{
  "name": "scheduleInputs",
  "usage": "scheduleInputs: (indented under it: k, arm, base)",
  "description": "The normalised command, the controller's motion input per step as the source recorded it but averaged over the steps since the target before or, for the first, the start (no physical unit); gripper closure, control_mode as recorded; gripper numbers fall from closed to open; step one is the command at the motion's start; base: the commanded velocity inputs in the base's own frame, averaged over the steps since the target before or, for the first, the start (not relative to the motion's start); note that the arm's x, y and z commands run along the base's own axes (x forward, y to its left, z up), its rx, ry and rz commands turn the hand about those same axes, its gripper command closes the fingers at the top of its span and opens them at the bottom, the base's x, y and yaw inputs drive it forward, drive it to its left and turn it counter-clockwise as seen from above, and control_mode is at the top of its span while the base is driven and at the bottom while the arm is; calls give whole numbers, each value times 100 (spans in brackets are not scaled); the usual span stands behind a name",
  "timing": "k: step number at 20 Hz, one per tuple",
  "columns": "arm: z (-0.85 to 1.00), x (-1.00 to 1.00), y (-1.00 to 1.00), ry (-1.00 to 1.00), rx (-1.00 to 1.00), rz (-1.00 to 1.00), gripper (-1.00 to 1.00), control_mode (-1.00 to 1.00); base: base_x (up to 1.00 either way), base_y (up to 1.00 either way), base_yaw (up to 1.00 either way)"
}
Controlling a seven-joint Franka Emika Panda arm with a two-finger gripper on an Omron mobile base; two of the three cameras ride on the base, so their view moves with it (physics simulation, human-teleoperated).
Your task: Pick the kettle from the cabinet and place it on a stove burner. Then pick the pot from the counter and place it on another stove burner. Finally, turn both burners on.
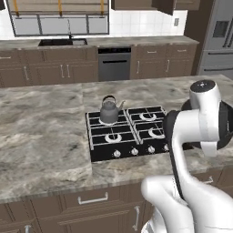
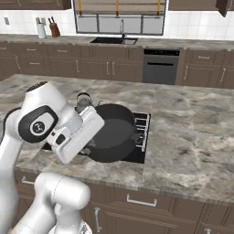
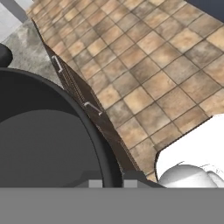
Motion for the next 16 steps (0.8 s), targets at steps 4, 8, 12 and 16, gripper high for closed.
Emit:
scheduleInputs:
  k: [4, 8, 12, 16]
  arm:
    - [0, 48, -6, 2, 0, 1, 100, -100]
    - [0, 44, -14, 0, 0, 1, 100, -100]
    - [0, 44, -14, 0, 0, 2, 100, -100]
    - [-11, 43, -5, -1, 0, 10, 100, -100]
  base:
    - [0, 0, 0]
    - [0, 0, 0]
    - [0, 0, 0]
    - [0, 0, 0]
